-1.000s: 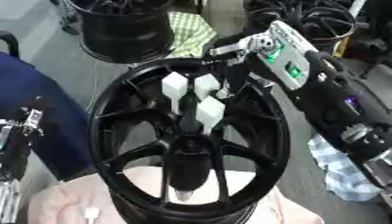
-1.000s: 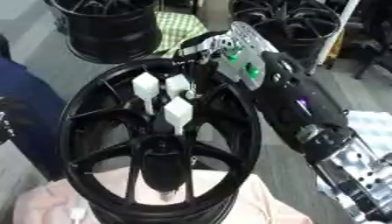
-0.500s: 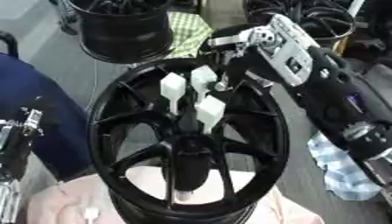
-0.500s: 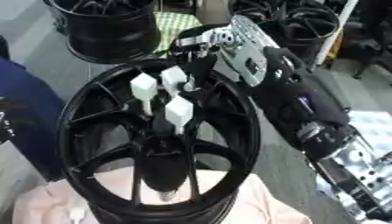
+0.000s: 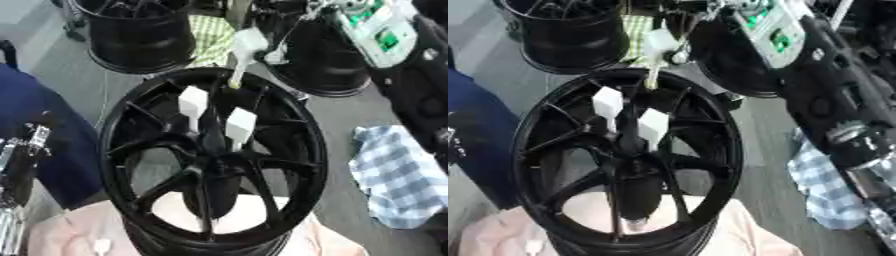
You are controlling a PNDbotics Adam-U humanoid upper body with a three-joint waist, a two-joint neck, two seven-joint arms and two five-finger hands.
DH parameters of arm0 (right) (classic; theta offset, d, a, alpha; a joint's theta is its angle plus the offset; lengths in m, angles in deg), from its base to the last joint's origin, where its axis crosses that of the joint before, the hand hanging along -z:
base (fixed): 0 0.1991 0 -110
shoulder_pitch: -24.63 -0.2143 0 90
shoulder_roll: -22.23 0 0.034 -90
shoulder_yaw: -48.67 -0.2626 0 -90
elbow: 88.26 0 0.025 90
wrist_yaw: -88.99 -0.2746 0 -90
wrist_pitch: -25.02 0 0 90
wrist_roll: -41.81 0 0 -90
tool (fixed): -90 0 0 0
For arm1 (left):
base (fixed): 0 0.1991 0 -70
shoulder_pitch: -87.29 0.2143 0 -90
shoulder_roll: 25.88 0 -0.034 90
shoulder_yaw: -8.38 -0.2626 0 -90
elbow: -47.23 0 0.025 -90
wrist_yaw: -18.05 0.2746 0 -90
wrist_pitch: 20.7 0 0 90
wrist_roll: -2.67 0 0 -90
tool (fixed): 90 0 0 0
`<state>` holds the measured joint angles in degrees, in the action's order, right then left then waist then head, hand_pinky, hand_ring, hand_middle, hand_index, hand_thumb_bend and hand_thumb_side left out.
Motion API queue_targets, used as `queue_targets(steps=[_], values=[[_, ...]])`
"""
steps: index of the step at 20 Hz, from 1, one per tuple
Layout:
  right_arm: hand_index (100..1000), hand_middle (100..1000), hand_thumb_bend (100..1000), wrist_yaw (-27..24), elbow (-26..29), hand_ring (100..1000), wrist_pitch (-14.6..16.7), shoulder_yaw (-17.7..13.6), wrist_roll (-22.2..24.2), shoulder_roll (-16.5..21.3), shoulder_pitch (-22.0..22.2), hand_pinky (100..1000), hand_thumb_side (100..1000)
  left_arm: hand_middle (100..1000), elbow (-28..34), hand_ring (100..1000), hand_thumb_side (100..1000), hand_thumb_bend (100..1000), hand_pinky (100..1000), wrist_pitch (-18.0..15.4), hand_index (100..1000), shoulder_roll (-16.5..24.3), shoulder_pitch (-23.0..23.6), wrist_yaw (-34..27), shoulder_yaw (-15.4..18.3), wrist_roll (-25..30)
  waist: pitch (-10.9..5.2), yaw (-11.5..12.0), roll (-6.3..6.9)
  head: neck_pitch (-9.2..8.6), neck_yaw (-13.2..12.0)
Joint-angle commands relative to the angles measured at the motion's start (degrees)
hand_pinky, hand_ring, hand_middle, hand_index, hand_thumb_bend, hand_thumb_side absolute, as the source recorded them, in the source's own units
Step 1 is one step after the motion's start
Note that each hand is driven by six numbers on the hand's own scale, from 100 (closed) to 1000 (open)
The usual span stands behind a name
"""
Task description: Pull the pin out of the wheel hub.
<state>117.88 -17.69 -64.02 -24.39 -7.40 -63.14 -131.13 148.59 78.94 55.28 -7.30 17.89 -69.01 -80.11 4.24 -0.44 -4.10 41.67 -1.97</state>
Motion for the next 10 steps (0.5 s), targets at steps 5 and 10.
queue_targets(steps=[5,10], values=[[591,507,136,-2.4,9.6,634,-4.2,-11.2,-11.2,14.3,15.2,710,100,726,0.9,616,688,376,709,-0.1,861,1.3,-0.6,0.2,0.9,-0.9,-0.6,-0.3,0.3,-0.83,-1.0],[845,712,343,1.3,12.3,726,-7.6,-19.9,-21.1,15.3,32.4,753,229,726,1.1,615,688,378,709,-0.1,861,1.3,-0.9,0.1,1.2,-1.2,0.01,-0.6,0.62,-1.32,-1.4]])
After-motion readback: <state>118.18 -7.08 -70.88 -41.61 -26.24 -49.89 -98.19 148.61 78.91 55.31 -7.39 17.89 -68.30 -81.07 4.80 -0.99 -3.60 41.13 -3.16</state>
